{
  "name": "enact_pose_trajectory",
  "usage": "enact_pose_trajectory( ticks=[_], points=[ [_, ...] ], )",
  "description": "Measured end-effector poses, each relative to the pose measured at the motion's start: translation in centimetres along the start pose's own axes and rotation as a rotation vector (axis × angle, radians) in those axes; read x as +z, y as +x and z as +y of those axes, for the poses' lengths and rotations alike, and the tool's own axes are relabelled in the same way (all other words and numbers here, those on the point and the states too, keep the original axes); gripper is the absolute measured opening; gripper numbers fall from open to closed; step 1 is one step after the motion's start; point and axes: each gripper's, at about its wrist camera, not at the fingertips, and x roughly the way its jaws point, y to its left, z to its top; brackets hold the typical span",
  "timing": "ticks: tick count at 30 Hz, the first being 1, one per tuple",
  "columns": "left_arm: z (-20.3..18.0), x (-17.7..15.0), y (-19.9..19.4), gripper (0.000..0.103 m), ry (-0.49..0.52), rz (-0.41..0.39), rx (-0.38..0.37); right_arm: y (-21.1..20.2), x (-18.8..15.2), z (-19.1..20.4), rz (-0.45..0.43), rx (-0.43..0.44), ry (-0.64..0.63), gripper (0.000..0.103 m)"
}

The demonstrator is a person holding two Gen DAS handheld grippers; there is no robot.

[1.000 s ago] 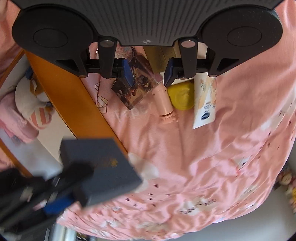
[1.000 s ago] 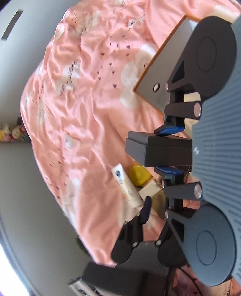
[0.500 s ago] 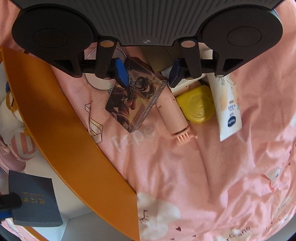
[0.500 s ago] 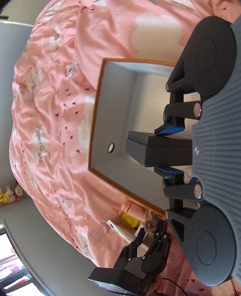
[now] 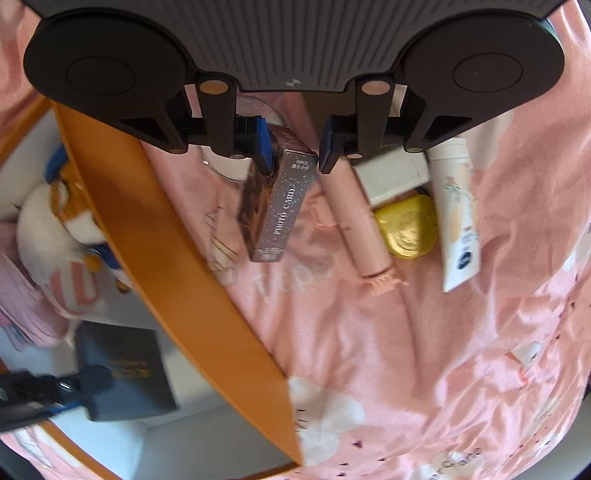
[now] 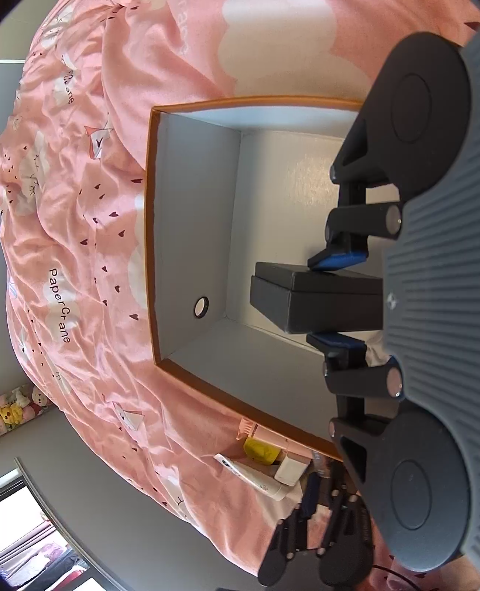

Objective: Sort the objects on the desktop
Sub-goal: 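Grasp the PHOTO CARD box with the left gripper while the right gripper carries the black box, then lower the black box into the box with the right gripper while the left gripper carries the PHOTO CARD box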

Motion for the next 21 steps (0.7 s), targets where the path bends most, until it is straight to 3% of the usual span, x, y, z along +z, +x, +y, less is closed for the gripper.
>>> enact_pose_trajectory(
  ticks=[2,5,11,21],
  points=[
    [-0.7,-0.4,0.3,0.03,0.017,0.007,-0.028,0.2,-0.2,0.0,0.005,0.009,0.009,0.038],
    [-1.5,-0.2,1.3,0.03,0.029,0.011,0.003,0.5,-0.4,0.0,0.013,0.016,0.016,0.038],
    [-1.6,1.0,2.7,0.03,-0.007,-0.002,-0.013,1.6,-0.3,-0.2,0.032,0.039,0.074,0.038],
    [-1.0,0.2,2.7,0.026,-0.172,-0.044,-0.035,2.0,-1.2,0.6,0.013,0.02,0.059,0.039]
  ],
)
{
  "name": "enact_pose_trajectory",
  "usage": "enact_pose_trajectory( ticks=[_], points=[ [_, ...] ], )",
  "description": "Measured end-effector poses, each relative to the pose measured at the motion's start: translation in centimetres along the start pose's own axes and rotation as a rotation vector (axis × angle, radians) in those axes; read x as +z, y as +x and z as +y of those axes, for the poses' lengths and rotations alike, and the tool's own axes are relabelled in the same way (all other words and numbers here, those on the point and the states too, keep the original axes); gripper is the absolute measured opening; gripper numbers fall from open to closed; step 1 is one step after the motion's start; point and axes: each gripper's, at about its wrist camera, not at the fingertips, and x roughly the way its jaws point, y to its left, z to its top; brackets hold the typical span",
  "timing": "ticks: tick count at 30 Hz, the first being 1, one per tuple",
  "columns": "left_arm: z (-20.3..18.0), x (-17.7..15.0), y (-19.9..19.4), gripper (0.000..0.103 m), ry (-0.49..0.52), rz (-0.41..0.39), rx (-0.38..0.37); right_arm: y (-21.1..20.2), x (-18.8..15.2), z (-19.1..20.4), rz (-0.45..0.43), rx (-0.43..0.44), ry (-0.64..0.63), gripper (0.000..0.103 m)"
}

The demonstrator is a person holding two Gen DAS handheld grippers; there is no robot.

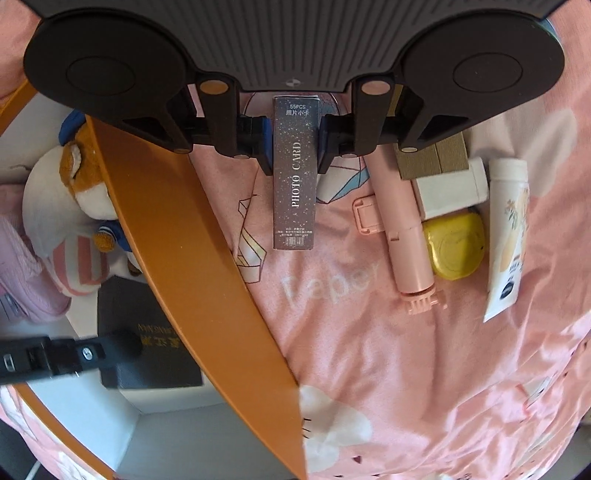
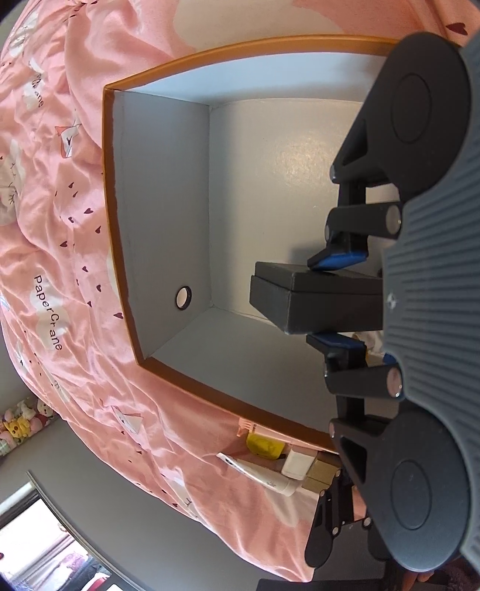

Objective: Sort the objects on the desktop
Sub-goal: 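Lower the black box into the box with the right gripper while the left gripper carries the PHOTO CARD box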

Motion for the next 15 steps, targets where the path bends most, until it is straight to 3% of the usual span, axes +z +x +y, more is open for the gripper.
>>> enact_pose_trajectory(
  ticks=[6,15],
  points=[
    [1.5,-0.4,-1.8,0.026,-0.169,-0.065,-0.021,-0.6,-0.6,0.2,0.018,-0.011,-0.06,0.037],
    [4.1,0.6,-9.2,0.026,-0.38,-0.293,-0.106,-1.6,-1.1,0.0,-0.027,0.0,-0.069,0.035]
  ],
)
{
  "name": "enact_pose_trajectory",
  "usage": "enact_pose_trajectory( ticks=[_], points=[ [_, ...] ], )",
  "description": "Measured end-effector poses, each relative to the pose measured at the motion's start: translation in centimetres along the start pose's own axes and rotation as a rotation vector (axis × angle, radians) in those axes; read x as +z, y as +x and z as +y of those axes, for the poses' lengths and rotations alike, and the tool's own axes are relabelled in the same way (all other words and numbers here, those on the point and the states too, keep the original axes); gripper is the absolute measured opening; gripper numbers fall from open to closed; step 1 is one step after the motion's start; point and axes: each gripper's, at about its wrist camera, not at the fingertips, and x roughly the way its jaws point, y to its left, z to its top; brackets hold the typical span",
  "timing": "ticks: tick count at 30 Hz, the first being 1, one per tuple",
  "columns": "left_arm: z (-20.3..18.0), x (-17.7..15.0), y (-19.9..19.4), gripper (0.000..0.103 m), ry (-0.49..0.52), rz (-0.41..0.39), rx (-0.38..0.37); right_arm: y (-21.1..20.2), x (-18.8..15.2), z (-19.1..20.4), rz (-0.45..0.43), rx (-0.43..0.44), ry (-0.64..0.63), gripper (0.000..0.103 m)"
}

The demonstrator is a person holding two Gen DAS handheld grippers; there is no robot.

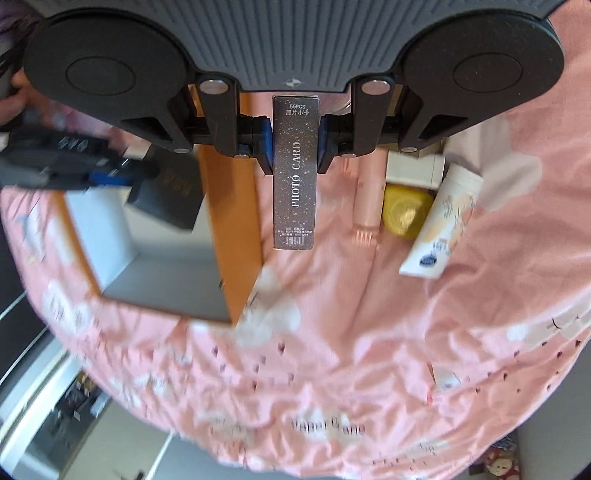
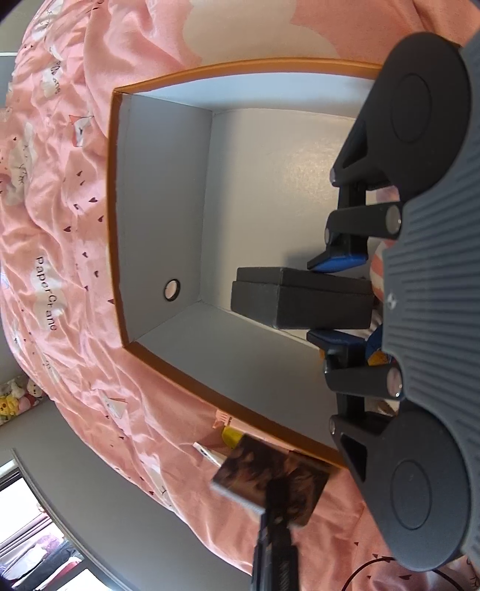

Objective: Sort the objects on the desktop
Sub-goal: 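Lower the black box into the box with the right gripper while the left gripper carries the PHOTO CARD box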

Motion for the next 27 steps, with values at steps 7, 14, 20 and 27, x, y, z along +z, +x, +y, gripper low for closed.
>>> enact_pose_trajectory(
  ticks=[7,14,20,27],
  points=[
    [-3.3,2.0,-3.5,0.026,0.013,-0.109,-0.113,-1.2,0.7,-0.7,-0.064,-0.01,0.036,0.035],
    [-8.5,2.7,-1.3,0.026,0.092,-0.104,-0.124,-2.0,0.7,-2.0,-0.104,-0.026,0.102,0.035],
    [-11.0,2.6,2.5,0.026,0.131,-0.035,-0.083,-1.3,0.4,-3.1,-0.09,-0.023,0.147,0.035],
    [-12.2,2.0,6.3,0.025,0.14,0.034,0.008,-0.4,0.5,-3.3,-0.087,-0.012,0.177,0.035]
  ],
)
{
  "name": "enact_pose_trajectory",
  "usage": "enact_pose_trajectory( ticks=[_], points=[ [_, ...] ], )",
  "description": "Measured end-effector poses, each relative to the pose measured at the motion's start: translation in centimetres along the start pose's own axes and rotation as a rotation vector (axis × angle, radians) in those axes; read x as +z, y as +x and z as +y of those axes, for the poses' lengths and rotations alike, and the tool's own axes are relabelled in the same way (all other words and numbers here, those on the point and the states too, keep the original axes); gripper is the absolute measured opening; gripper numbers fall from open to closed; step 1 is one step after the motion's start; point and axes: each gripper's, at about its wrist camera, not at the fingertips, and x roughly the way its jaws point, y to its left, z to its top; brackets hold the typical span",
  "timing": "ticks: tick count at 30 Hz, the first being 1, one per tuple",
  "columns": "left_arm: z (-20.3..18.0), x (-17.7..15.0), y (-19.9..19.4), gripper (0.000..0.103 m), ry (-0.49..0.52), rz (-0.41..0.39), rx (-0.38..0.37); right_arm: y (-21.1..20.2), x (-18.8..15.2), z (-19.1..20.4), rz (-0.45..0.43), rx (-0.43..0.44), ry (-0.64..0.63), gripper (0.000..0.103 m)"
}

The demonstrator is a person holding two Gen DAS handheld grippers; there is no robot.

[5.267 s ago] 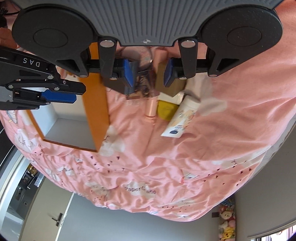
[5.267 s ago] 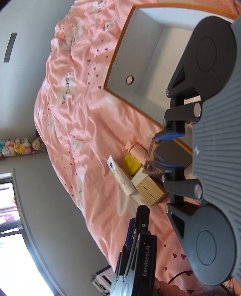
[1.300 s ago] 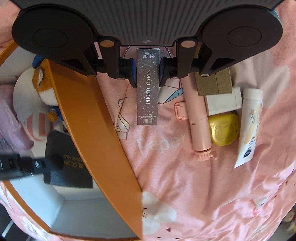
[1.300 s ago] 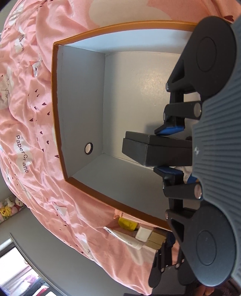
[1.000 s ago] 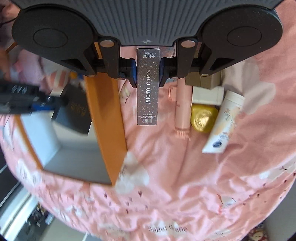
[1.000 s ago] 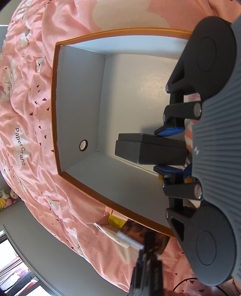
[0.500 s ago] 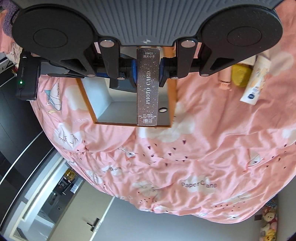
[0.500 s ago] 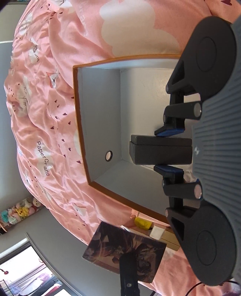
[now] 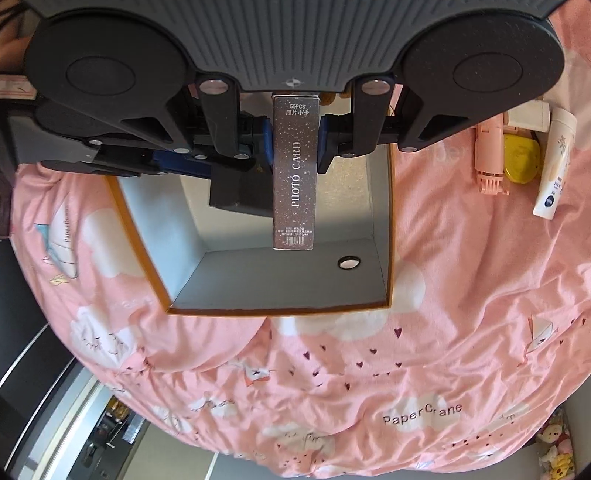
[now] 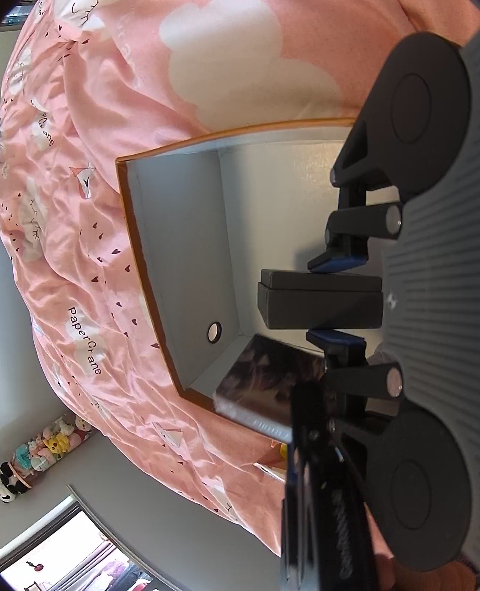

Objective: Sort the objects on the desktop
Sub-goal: 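Lower the black box into the box with the right gripper while the left gripper carries the PHOTO CARD box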

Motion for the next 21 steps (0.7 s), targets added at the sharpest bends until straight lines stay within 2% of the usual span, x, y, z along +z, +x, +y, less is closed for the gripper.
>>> enact_pose_trajectory(
  ticks=[3,7,11,16,21],
  points=[
    [0.1,-0.1,1.1,0.025,-0.006,0.007,0.083,0.4,-0.3,0.3,-0.01,-0.029,-0.023,0.035],
    [0.6,-0.2,2.5,0.026,-0.023,0.073,0.105,0.6,-0.1,0.2,-0.003,-0.018,-0.018,0.035],
    [0.0,-0.2,2.8,0.025,0.014,0.076,0.157,0.7,0.2,0.0,0.018,-0.012,0.001,0.035],
    [0.1,-0.3,2.8,0.026,0.005,0.078,0.159,0.9,0.8,-0.3,0.078,0.021,0.043,0.035],
    [0.2,-0.3,3.0,0.026,0.01,0.086,0.162,0.8,1.2,-0.6,0.089,0.054,0.112,0.035]
  ],
)
